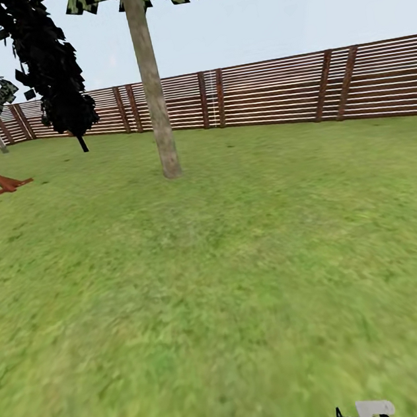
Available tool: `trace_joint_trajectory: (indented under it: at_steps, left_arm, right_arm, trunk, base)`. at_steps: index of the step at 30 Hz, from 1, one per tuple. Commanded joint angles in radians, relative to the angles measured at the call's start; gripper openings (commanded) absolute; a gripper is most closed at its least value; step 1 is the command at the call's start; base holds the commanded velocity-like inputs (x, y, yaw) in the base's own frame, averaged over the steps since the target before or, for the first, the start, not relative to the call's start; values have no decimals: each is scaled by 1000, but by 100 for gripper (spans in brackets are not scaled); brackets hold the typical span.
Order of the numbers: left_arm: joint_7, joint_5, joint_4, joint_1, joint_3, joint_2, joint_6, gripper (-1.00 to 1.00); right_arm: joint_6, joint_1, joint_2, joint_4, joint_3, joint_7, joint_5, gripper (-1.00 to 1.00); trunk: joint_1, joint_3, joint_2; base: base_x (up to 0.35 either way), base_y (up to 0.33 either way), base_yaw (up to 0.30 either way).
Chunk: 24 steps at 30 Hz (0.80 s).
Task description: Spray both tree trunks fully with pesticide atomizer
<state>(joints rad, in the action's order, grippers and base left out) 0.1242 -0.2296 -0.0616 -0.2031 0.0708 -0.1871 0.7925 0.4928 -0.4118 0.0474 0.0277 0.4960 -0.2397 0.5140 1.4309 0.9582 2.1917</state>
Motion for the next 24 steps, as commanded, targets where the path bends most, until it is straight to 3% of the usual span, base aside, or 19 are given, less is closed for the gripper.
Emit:
trace_joint_trajectory:
  at_steps: [1,24]
  left_arm:
    - [6,-4,0,-1,7,0,2,-100]
    - [6,-4,0,0,7,1,1,-100]
  right_arm:
    - [3,-1,0,-2,6,-6,11,100]
    - [3,-1,0,-2,6,-6,11,100]
  trunk:
    - [0,1,0]
    - [0,1,0]
  base:
    - [340,80,0]
    - [340,80,0]
